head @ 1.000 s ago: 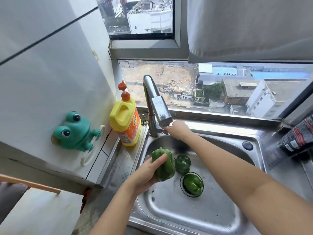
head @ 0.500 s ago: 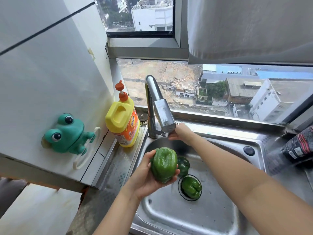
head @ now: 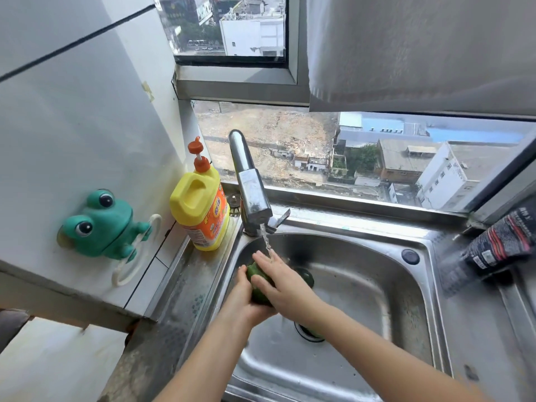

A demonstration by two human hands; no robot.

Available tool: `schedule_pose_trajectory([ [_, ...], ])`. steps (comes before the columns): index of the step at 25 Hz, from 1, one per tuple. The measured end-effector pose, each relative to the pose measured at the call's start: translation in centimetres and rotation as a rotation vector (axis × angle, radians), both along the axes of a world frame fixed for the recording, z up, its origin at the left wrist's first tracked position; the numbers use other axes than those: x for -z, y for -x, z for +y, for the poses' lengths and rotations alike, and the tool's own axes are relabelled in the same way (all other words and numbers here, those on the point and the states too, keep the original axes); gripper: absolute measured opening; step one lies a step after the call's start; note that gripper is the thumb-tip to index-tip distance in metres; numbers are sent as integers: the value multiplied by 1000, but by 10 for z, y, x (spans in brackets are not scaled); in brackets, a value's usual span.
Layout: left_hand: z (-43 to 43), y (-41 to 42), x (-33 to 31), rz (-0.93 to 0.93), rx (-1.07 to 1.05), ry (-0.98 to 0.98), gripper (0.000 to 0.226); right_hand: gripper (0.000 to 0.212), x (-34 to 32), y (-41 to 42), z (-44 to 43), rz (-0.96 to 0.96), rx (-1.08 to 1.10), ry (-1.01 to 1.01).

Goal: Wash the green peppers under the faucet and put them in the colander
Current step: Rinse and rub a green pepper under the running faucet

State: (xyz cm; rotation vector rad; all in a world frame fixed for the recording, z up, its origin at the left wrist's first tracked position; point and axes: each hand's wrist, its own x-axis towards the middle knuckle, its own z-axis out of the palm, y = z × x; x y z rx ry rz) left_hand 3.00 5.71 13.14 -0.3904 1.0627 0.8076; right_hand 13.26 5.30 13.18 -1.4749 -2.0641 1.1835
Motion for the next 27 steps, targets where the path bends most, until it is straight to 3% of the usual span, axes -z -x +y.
schedule_pose_trajectory([
  [2,5,0,3,19,12,68,60,43,5,-1,-7,-125,-24,-166],
  [5,10,-4,7,62,59,84,62,31,5,-10,-6,-198,120,-294],
  [9,11,-14,2,42,65,-56,54,37,6,-5,-11,-180,210,-388],
  [14,21,-8,2,177,146,-112,57,37,-5,-9,-2,-157,258,-390],
  [18,22,-12,-9,23,29,-133,46,33,5,-5,-4,-56,272,-627],
  [21,20,-20,5,81,-61,-251,38,43,4,8,1,-106,263,-489],
  [24,16,-23,5,296,70,-354,45,41,-5,12,17,-192,346,-134],
  [27,9,-28,8,748,299,-584,42,35,-14,3,43,235,589,404],
])
